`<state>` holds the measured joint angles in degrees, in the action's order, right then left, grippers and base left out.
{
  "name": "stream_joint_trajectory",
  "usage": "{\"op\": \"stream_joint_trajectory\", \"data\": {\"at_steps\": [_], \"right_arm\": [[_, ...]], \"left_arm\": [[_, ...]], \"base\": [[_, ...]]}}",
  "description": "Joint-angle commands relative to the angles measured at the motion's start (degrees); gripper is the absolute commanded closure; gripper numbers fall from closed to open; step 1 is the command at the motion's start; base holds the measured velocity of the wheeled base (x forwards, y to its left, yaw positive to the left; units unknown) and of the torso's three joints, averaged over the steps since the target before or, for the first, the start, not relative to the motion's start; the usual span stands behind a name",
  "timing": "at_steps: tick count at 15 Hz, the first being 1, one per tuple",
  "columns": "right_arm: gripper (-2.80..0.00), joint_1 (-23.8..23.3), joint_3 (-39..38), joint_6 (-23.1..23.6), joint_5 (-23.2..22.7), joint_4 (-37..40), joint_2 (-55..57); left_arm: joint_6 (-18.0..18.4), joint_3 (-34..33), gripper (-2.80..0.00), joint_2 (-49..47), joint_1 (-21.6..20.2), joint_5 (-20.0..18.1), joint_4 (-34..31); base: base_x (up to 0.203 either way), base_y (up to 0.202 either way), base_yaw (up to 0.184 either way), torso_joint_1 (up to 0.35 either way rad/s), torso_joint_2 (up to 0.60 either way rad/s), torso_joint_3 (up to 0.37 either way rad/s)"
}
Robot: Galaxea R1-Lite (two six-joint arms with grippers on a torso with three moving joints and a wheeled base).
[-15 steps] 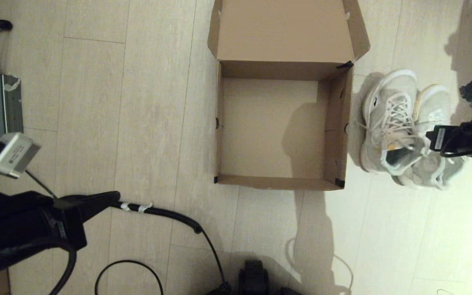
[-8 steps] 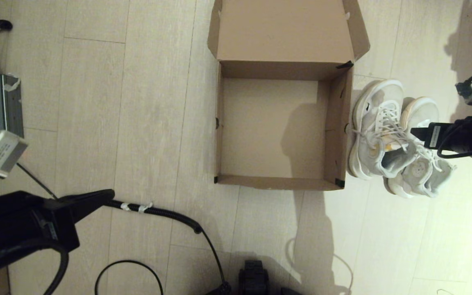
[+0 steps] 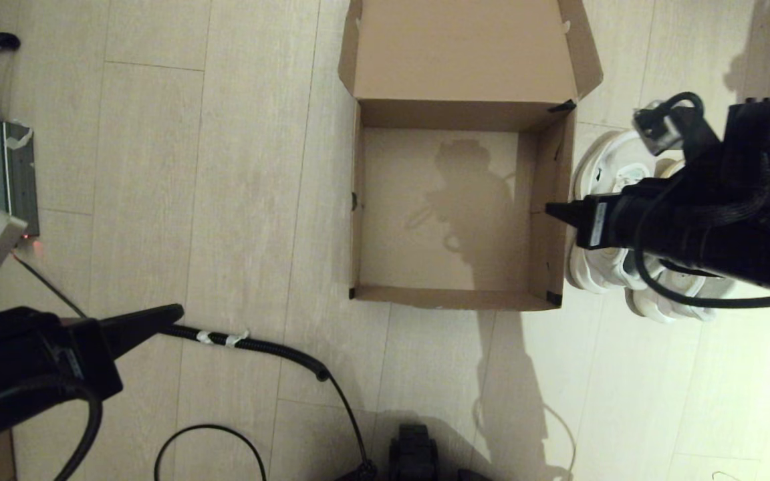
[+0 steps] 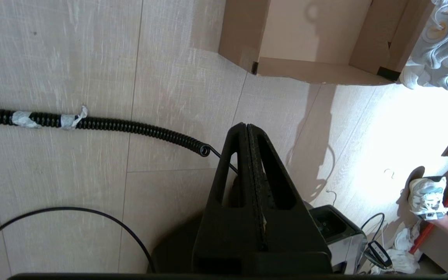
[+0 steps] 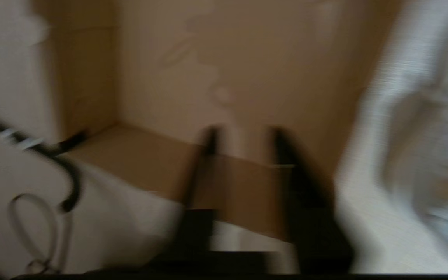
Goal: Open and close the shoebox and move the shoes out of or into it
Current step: Put the shoes into the shoe box
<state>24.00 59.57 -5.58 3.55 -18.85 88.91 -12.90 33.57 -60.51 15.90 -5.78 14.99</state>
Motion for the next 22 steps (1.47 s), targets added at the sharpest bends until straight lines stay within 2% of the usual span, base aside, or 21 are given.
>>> {"op": "stream_joint_trajectory", "data": {"at_steps": [1,6,10,15,18,22], "right_arm": [[0.00,4.7,1.0,-0.2,0.0,-1.0,4.3],[0.00,7.1,2.8,0.5,0.3,-13.9,19.9],[0.00,6.7,3.8,0.7,0.2,-18.3,26.8],[0.00,7.7,0.0,5.1,0.4,-19.9,28.9],[0.00,10.5,-5.6,8.2,0.5,-23.7,29.3],[0.00,16.5,-7.4,8.7,1.1,-24.5,30.5]], "left_arm": [[-0.1,-0.1,0.00,-0.7,0.0,0.0,0.1],[0.0,0.1,0.00,0.3,0.0,0.3,0.1],[0.2,2.5,0.00,-1.6,0.1,-0.3,0.1],[0.2,2.9,0.00,-1.5,0.1,-0.2,0.0],[0.2,2.9,0.00,-1.1,0.1,-0.2,-0.2],[0.2,2.9,0.00,-0.2,0.1,0.0,-0.3]], "base": [[0.000,0.000,0.000,0.000,0.00,0.000],[0.000,0.000,0.000,0.000,0.00,0.000],[0.000,0.000,0.000,0.000,0.00,0.000],[0.000,0.000,0.000,0.000,0.00,0.000],[0.000,0.000,0.000,0.000,0.00,0.000],[0.000,0.000,0.000,0.000,0.00,0.000]]}}
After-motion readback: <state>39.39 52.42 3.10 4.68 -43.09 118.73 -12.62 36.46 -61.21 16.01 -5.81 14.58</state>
